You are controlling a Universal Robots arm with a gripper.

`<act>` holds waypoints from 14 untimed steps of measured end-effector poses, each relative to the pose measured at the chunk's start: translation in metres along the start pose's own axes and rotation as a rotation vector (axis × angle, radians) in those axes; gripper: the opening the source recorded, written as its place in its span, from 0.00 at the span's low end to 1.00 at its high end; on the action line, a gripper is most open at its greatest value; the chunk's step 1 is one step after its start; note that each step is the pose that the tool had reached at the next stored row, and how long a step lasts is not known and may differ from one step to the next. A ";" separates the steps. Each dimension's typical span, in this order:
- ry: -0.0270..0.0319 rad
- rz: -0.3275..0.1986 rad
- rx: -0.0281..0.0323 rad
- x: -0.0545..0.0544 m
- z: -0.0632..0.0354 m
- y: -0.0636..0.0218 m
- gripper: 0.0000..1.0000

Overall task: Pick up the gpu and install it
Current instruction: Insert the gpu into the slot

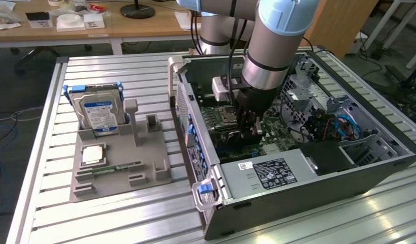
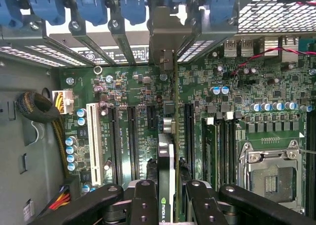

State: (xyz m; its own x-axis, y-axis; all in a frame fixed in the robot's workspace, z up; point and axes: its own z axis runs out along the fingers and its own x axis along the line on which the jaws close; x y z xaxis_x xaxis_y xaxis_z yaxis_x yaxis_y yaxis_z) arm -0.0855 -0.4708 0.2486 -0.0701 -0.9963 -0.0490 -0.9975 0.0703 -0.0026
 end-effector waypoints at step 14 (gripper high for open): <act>0.0019 0.000 0.0004 0.000 -0.0021 0.0000 0.27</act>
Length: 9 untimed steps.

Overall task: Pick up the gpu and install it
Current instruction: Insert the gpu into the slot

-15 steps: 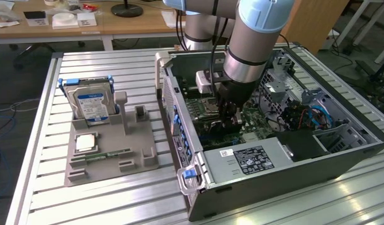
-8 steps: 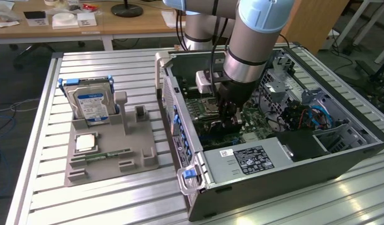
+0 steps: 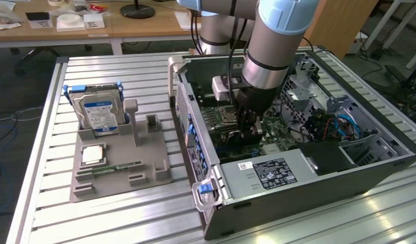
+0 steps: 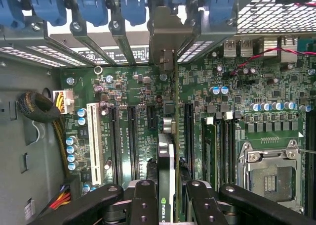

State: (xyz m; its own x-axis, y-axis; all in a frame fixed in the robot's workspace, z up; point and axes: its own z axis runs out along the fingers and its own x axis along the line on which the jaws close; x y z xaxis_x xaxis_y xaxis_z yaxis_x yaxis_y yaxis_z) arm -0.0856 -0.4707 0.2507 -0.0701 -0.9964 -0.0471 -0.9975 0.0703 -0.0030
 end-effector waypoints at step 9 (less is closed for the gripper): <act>0.0010 0.000 -0.0001 0.000 -0.0001 0.0000 0.27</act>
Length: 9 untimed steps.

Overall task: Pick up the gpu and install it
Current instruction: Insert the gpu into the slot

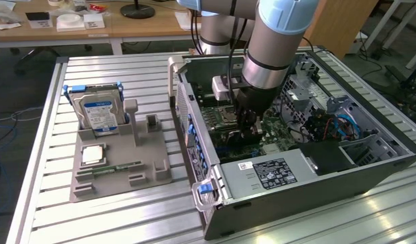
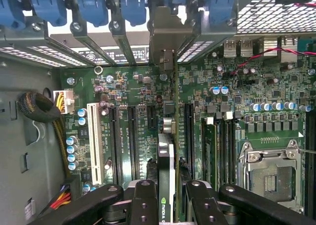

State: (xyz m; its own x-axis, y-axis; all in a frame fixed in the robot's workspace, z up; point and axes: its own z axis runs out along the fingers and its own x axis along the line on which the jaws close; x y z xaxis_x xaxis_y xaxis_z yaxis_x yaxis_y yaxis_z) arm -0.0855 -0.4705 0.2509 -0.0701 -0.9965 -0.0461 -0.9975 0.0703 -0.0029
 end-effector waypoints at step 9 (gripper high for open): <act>-0.0001 0.000 0.0000 -0.002 0.0002 0.0002 0.27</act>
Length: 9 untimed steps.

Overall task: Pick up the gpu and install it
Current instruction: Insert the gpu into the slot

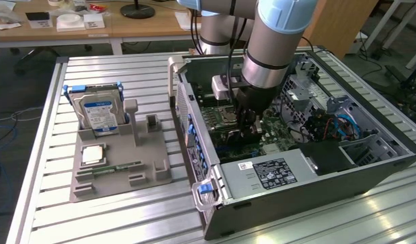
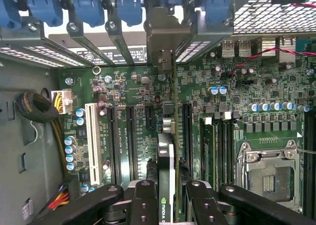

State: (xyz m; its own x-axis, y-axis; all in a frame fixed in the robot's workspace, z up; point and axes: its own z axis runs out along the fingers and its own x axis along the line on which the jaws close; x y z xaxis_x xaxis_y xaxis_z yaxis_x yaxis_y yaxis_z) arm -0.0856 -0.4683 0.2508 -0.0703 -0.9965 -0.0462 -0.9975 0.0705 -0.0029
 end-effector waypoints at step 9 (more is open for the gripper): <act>0.0012 0.006 0.0004 0.000 0.0000 -0.0015 0.27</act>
State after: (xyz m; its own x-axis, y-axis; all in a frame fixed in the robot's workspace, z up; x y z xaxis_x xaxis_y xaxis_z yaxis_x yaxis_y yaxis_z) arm -0.0841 -0.4684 0.2508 -0.0766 -0.9960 -0.0450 -0.9970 0.0768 -0.0031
